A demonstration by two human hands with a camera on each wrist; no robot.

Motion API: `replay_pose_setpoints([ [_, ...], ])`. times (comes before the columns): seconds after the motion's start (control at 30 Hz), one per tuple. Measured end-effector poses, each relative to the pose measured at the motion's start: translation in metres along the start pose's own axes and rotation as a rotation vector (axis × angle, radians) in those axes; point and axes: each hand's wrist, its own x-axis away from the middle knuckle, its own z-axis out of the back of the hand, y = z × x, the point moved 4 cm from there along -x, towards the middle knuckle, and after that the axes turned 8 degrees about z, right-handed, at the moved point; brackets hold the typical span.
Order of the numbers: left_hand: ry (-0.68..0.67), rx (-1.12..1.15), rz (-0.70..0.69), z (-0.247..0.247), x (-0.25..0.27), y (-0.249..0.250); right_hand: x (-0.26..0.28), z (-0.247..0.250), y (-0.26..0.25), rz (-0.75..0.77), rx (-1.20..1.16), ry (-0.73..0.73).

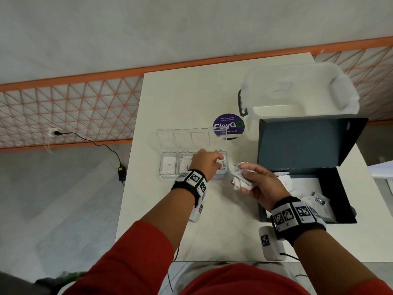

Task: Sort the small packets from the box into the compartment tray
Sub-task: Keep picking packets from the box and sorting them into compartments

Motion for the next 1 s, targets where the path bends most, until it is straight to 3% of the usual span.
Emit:
replay_pose_setpoints([
  [0.07, 0.042, -0.189, -0.097, -0.005, -0.001, 0.003, 0.000, 0.002, 0.000, -0.006, 0.009, -0.008],
  [0.3, 0.078, -0.300, -0.147, -0.008, -0.001, -0.001, -0.002, 0.004, 0.000, -0.015, 0.024, -0.033],
  [0.77, 0.213, 0.362, -0.005, 0.027, 0.017, -0.018, -0.003, -0.001, 0.002, -0.030, 0.009, -0.095],
  [0.87, 0.155, 0.442, -0.046, 0.032, 0.028, -0.010, -0.004, -0.006, 0.002, -0.011, 0.029, -0.108],
  [1.0, -0.079, 0.526, -0.078, 0.028, 0.042, 0.008, -0.004, -0.012, 0.004, 0.002, 0.056, -0.124],
])
